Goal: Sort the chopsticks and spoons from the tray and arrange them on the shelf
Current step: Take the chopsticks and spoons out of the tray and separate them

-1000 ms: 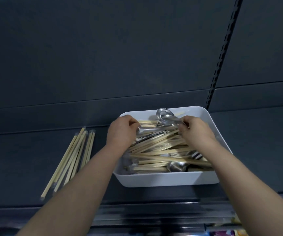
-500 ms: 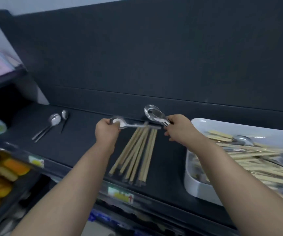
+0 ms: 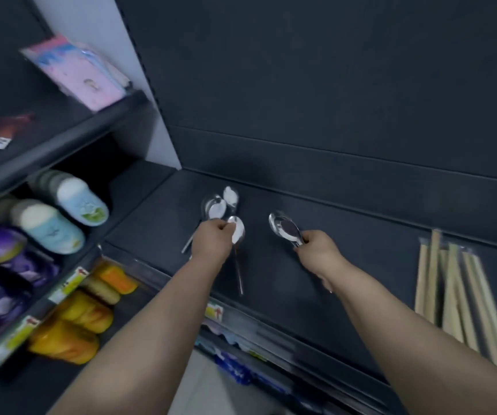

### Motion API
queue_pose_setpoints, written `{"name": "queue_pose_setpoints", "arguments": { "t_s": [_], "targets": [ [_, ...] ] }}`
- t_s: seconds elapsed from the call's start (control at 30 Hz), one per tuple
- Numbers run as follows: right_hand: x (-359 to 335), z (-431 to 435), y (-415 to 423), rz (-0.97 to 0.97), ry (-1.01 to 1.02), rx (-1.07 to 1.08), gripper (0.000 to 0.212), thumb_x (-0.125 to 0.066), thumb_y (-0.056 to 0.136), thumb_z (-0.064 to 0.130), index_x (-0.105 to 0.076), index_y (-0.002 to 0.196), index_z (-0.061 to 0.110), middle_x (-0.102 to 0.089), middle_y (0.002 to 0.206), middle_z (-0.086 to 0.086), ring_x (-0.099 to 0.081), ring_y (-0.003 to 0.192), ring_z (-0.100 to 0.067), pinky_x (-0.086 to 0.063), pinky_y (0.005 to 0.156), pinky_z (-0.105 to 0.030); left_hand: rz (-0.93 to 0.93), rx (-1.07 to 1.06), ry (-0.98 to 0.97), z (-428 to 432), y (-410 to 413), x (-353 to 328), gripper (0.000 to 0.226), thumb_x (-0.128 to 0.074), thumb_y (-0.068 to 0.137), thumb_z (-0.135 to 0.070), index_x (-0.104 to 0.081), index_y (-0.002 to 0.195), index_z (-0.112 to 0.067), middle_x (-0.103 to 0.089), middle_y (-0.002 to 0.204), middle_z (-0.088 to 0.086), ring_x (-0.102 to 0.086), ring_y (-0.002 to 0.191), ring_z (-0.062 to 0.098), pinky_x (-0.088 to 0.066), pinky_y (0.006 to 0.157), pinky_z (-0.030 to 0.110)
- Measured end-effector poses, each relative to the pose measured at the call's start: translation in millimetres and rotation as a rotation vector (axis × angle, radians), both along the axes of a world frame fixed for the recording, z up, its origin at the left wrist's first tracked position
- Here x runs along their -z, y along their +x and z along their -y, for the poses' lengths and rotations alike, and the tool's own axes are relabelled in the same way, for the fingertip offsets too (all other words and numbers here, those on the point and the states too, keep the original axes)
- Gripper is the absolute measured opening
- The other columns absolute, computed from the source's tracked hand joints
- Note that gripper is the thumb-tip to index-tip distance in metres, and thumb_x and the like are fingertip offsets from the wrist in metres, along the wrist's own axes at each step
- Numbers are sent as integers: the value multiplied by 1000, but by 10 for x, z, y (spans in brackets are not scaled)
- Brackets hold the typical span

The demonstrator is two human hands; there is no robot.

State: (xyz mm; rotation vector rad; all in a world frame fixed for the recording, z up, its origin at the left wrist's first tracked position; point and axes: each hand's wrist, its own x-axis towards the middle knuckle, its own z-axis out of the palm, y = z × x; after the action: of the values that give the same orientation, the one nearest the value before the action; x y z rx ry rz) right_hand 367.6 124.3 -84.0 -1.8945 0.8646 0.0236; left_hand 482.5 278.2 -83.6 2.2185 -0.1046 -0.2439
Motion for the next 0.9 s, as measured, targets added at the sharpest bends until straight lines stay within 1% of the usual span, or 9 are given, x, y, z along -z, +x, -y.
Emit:
{"name": "queue_pose_setpoints", "arguments": {
  "t_s": [0.2,0.3,0.4,0.5,0.57,0.63,0.73,0.8,0.9],
  "targets": [
    [56,-424,753,8,18,44,23,-42,89,2,-63,93,11,-57,80,-5,-51,68,-21,-37,56,-26,5,60,104,-271,583,17,18,-63,89,-28,-68,74,-20,-57,64,-6,-56,69,19,-38,58,25],
    [69,-588,991,9,59,55,29,-40,88,2,-65,101,10,-64,93,-8,-61,84,-26,-47,66,-29,0,76,135,-291,745,67,15,-64,89,-31,-72,85,-19,-60,69,-5,-58,74,18,-38,59,25],
    [85,-694,1134,40,100,-9,28,-43,89,5,-67,102,12,-69,100,-12,-65,88,-28,-53,73,-35,42,81,159,-268,870,103,17,-64,89,-31,-71,89,-15,-63,74,-2,-59,79,20,-38,63,25],
    [49,-726,1171,41,84,-116,28,-50,94,14,-65,117,14,-68,113,-6,-63,101,-21,-48,91,-32,93,46,136,-235,944,94,19,-64,89,-29,-70,97,-13,-68,88,3,-62,87,21,-43,71,25],
    [35,-682,1170,13,-38,-194,29,-52,94,18,-66,119,20,-66,119,1,-60,107,-16,-46,95,-27,111,30,103,-229,973,86,19,-66,88,-25,-68,102,-12,-69,93,2,-63,92,20,-43,74,24],
    [-5,-628,1134,-29,-203,-274,27,-50,93,18,-69,111,25,-66,117,4,-59,110,-17,-47,96,-30,133,30,116,-222,985,62,19,-64,88,-19,-67,106,-14,-69,102,2,-63,98,21,-44,76,25],
    [-54,-506,1028,-82,-565,-381,30,-48,91,17,-67,112,29,-60,120,1,-53,115,-23,-44,96,-35,215,98,187,-155,971,-31,21,-58,88,-16,-67,107,-20,-68,108,0,-62,101,21,-46,76,28],
    [-107,-401,921,-156,-794,-454,33,-47,91,17,-62,117,30,-56,121,-1,-47,117,-25,-37,95,-37,259,217,254,-43,905,-141,20,-56,89,-18,-69,104,-22,-69,108,-1,-61,103,23,-48,79,30],
    [-195,-221,687,-253,-965,-465,32,-48,91,13,-61,117,25,-56,117,-2,-47,115,-24,-34,93,-38,342,467,412,217,735,-274,16,-57,89,-21,-69,100,-21,-68,107,1,-58,107,27,-50,84,36]
  ]
}}
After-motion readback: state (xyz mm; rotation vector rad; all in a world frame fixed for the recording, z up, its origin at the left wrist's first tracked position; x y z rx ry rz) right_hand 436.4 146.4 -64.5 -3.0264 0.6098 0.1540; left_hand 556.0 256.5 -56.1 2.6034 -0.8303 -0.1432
